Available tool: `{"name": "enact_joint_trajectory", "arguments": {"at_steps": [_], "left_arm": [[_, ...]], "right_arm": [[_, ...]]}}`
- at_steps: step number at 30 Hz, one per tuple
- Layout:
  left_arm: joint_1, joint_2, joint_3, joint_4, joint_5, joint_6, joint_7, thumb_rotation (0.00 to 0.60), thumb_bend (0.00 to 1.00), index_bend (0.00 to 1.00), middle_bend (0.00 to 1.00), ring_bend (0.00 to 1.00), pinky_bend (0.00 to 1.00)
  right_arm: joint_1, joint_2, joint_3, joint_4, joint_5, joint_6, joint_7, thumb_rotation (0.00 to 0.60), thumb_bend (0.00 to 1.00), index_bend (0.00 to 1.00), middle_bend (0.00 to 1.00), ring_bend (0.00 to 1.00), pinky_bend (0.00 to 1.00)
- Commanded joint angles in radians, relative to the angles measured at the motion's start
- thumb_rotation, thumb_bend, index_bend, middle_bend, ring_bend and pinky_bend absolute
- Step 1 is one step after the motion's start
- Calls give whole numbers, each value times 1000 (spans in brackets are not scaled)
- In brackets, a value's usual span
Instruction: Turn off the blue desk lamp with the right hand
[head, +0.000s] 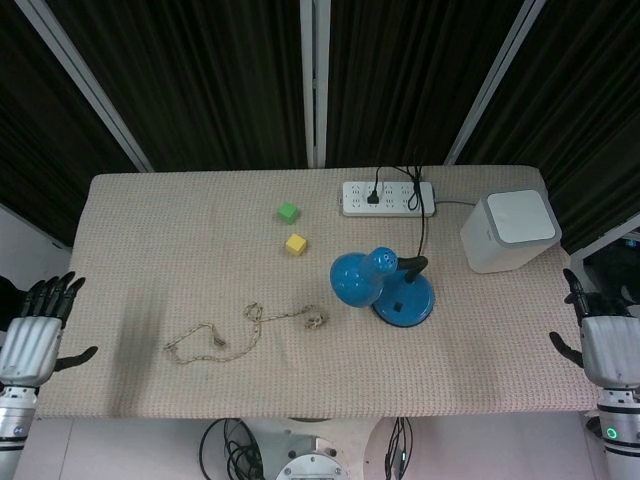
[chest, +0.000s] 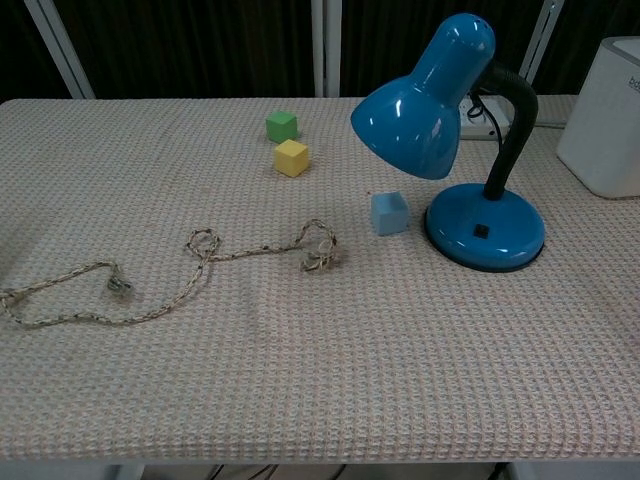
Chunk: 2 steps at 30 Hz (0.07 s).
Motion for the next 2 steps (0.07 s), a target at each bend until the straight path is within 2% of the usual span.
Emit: {"name": "enact_joint_trajectory", "arguments": {"at_steps": [1,2], "left_arm": [[3,-8,-2,7,1,10,1,600,0,0,0,0,0],[4,-9,-2,9,2,12,1,600,0,0,0,0,0]], "right_arm": [[-47,-12,22,-9,-11,19,-16,600,14,0,0,0,0],[-46,-11,19,-13,-10,4,-18,600,14,0,0,0,0]]}}
